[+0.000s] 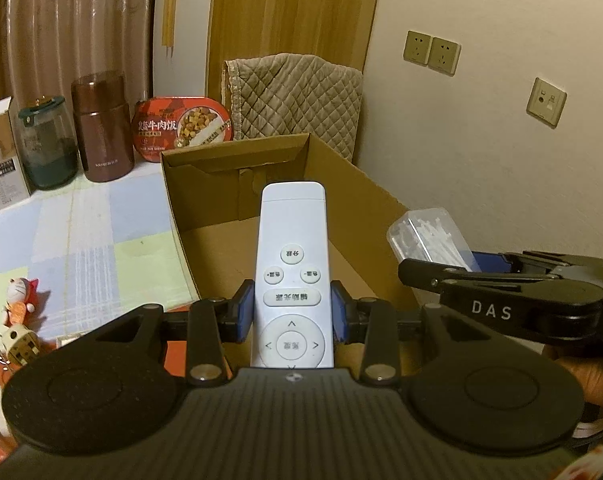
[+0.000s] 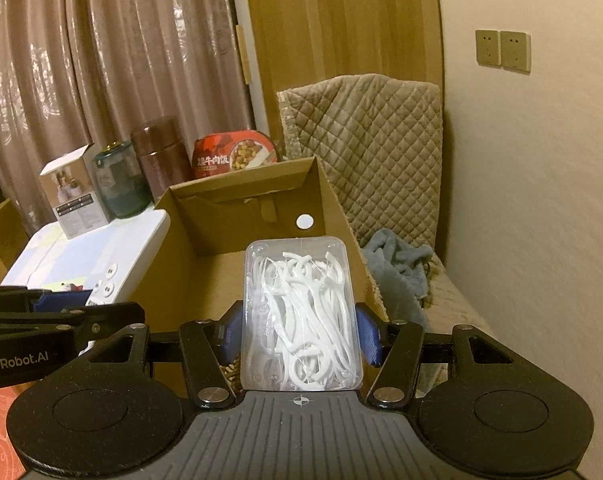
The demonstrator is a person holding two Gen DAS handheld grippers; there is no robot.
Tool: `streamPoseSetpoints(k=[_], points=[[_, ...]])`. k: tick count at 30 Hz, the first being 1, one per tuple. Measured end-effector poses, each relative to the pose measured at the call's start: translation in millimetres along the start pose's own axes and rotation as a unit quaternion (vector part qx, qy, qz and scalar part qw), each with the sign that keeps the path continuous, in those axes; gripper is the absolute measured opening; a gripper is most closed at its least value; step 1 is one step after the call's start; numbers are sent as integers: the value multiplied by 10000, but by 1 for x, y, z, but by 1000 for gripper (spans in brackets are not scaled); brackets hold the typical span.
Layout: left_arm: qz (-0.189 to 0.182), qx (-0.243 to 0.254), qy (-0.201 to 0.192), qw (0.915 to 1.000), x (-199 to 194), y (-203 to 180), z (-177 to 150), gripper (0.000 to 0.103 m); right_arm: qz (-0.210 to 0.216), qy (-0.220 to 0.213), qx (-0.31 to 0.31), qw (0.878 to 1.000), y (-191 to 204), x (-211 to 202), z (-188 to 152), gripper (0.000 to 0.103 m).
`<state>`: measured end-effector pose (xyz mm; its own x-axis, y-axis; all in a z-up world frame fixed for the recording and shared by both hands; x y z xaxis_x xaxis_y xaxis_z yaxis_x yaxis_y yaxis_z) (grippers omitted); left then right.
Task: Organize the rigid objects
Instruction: 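Carry both items over the cardboard box and open the left tool to drop the remote, then open the right tool to drop the floss pick box into the cardboard box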
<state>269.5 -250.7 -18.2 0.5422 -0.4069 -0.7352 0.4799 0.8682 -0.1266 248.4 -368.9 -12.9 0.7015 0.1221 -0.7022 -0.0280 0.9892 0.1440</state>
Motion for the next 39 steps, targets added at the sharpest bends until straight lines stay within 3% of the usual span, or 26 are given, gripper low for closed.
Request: streamPoseSetpoints(k=[39], points=[[115, -299, -233, 9992, -24, 22, -2, 34, 53, 69, 97, 9999, 4, 4, -1, 54]])
Point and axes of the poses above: each gripper's, at about its wrist camera, not at the fingertips, and x roughly the way its jaws point, y to its left, z to its top, the point moved 9 cm from there along x, roughly the way its jaws point, and after that the axes turned 10 degrees about y, right-handed, at the moved point
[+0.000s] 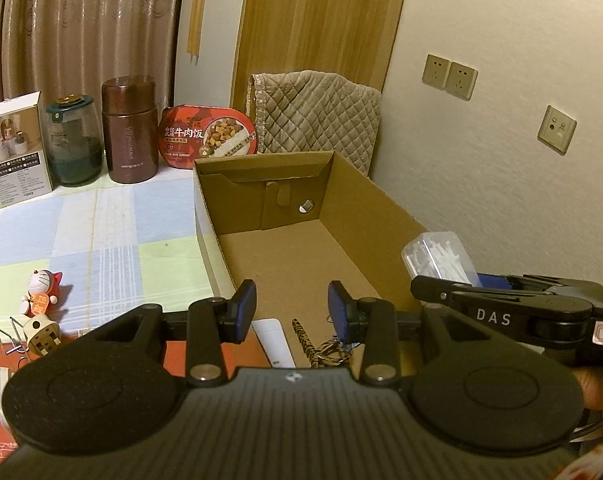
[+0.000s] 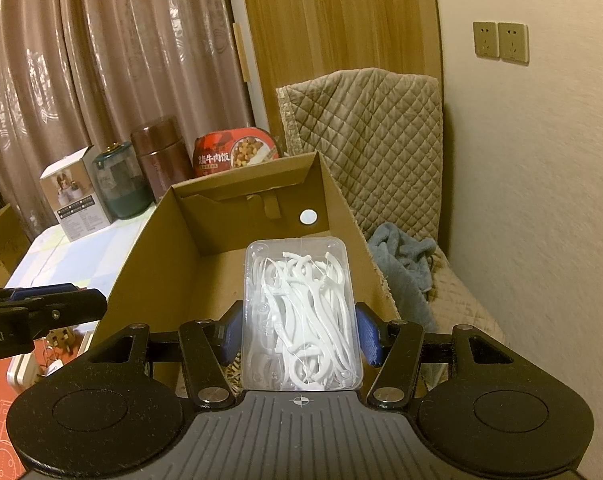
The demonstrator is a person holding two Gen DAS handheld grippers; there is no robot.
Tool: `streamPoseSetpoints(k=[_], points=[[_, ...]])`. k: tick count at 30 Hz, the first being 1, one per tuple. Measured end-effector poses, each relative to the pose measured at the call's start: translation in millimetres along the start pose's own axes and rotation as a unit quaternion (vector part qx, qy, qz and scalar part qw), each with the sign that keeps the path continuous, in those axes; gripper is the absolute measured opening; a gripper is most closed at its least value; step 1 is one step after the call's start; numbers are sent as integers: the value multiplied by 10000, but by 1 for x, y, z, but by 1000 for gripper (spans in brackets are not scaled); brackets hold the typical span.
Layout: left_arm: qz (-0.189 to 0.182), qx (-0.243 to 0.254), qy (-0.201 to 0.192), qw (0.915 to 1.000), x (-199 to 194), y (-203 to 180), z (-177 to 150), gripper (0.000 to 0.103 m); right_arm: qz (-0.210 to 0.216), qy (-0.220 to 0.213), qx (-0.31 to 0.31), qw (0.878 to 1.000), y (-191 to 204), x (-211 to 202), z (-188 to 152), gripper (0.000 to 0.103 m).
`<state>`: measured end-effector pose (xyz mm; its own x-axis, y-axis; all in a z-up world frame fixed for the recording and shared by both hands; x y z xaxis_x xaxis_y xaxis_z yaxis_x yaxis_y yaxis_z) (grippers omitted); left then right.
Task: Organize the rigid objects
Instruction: 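Open the right tool to drop the floss pick box into the cardboard box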
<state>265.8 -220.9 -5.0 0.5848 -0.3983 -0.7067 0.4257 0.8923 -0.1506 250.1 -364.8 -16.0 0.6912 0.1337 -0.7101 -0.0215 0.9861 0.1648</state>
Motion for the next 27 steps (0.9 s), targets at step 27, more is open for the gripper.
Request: streamPoseSetpoints(k=[27], points=[[167, -54, -114, 9998, -17, 20, -3, 34, 98, -342, -115, 9993, 23, -9, 12, 60]])
Point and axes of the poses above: each gripper's, at about its wrist camera, not at the fingertips, and x roughly the way its jaws point, y to its left, z to its top, the point moved 9 cm from there along x, roughly the way its jaws point, and after that the axes turned 10 degrees about y, right-handed, at the moved point
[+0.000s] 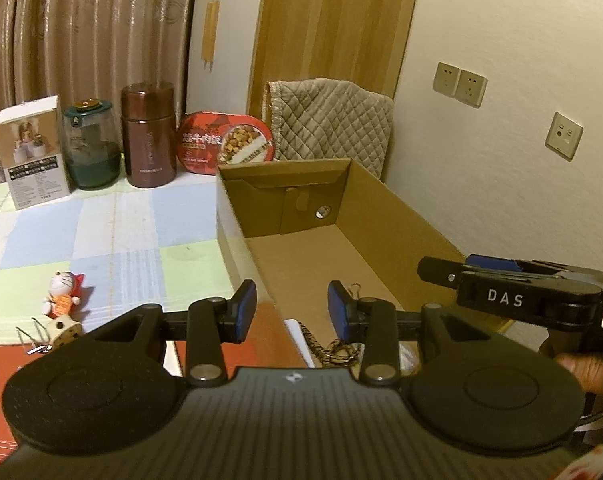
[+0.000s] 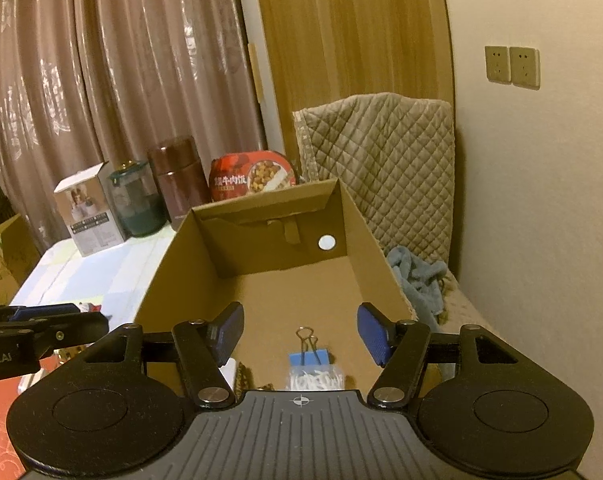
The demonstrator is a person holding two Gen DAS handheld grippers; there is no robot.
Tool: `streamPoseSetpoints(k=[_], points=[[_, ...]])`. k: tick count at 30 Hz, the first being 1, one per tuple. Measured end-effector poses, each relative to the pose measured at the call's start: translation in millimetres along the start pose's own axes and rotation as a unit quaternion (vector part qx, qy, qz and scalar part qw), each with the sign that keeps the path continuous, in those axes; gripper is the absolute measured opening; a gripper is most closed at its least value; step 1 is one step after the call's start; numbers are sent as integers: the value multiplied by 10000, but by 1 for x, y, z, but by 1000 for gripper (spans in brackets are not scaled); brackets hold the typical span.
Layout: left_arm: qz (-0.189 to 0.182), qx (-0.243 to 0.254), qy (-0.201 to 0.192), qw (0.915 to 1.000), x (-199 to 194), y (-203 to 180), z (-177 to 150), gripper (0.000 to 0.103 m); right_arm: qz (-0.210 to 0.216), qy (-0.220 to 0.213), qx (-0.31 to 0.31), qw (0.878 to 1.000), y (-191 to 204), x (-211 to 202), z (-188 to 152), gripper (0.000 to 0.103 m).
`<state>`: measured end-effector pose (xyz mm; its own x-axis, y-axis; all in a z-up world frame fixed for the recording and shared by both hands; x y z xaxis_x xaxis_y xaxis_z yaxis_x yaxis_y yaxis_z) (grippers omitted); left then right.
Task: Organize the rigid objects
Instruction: 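Bring both open tools back to the items on the mat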
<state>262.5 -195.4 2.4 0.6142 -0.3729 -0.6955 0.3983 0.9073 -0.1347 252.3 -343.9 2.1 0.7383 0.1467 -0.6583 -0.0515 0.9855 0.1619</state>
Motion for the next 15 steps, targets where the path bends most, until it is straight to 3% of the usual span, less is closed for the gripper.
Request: streamPoseSetpoints(k=[8, 15], points=[[278, -118, -130, 9995, -25, 36, 0, 34, 72, -387, -114, 9992, 29, -13, 10, 61], [690, -362, -297, 9965, -60, 89, -4, 34, 521, -868, -406, 9940, 83, -36, 15, 62]])
Point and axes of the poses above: each gripper's, at about its wrist camera, not at the fingertips, and x roughly the way its jaws point, y to its left, z to its top, the point moved 9 cm from there along x, roughly the way its jaws point, and after that the axes turned 10 degrees about y, right-handed, at the moved point
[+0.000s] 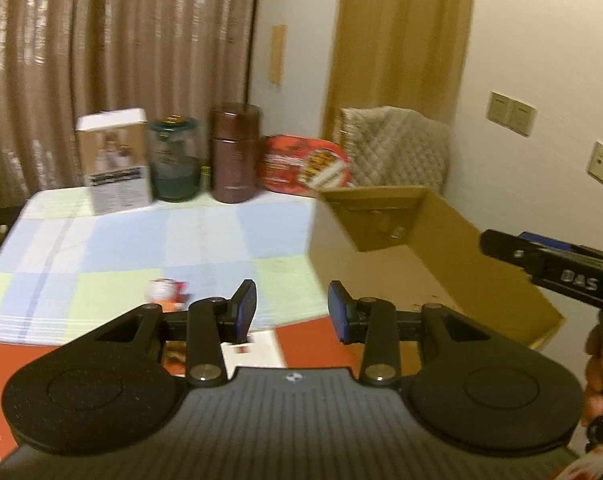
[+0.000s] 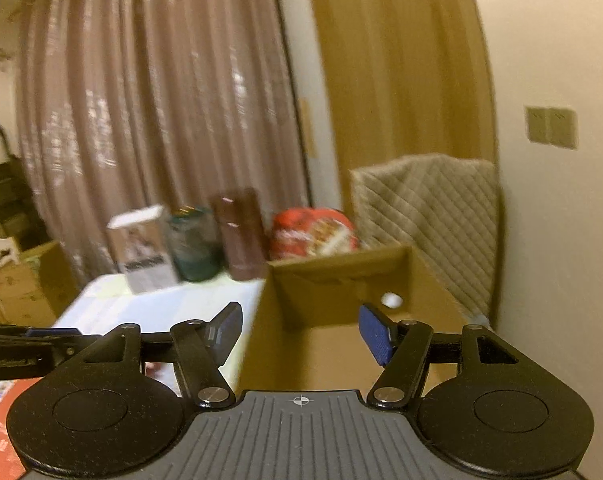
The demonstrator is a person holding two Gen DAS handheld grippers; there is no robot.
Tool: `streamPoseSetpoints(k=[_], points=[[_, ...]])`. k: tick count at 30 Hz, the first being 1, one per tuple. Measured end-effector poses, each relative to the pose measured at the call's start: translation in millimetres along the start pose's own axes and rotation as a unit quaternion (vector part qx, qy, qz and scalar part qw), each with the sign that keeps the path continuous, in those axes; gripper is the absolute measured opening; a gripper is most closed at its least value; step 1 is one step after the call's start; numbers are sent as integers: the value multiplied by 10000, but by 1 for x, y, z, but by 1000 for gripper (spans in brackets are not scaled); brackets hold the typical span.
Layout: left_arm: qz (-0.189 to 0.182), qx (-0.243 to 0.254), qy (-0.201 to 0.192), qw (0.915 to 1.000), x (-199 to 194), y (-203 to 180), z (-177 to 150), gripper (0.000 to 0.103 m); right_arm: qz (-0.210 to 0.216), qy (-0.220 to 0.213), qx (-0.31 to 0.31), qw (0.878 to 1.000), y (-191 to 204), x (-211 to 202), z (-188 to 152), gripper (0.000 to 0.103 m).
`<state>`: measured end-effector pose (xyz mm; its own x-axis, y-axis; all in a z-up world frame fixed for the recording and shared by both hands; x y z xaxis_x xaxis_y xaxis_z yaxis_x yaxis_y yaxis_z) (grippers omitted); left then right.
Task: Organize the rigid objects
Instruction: 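Bring both open tools back to the items on the mat, then reach the left tool to the white square night light while the right tool grasps the white Midea remote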
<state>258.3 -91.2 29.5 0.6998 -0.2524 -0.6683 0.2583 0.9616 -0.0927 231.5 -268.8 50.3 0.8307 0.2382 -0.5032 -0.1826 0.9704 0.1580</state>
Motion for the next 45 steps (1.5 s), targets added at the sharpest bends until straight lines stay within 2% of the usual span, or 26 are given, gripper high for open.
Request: streamPoseSetpoints(k=[6, 11, 17, 19, 25, 31, 35, 38, 45], points=[[438, -151, -63, 9989, -25, 54, -9, 35, 553, -95, -338, 9979, 58, -2, -3, 66], [758, -226, -4, 9969, -39, 94, -28, 42, 945, 3, -913, 9913, 108, 0, -18, 67], [945, -266, 218, 9949, -38, 125, -62, 50, 1165, 338, -1451, 9819, 144, 14, -51, 67], [963, -221, 295, 9947, -33, 132, -74, 56, 1228, 531, -1579, 9783, 152, 22, -63, 67], [907, -135, 543, 9943, -16, 146, -103, 59, 1257, 1033, -1890, 9684, 161, 45, -94, 67], [638, 84, 770, 9950, 8, 152, -112, 59, 1194, 1476, -2070, 9597, 158, 72, -116, 67], [284, 591, 834, 9944, 19, 144, -110, 61, 1253, 1761, -2140, 9526, 158, 90, -132, 67], [87, 1057, 908, 9902, 29, 139, -111, 61, 1322, 1964, -2186, 9467, 161, 99, -141, 67], [29, 1679, 1212, 9783, 54, 143, -118, 61, 1370, 2348, -2302, 9344, 171, 130, -160, 67]])
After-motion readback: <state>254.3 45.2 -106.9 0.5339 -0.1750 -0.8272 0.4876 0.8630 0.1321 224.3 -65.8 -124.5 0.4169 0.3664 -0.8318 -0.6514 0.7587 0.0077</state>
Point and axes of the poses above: each gripper's, at about its wrist camera, not at the fingertips, and x roughly the way its jaws point, y to its left, z to its top, the point moved 9 cm from there along x, roughly the way its jaws point, and after that the axes turned 10 degrees about y, right-handed, at the moved point
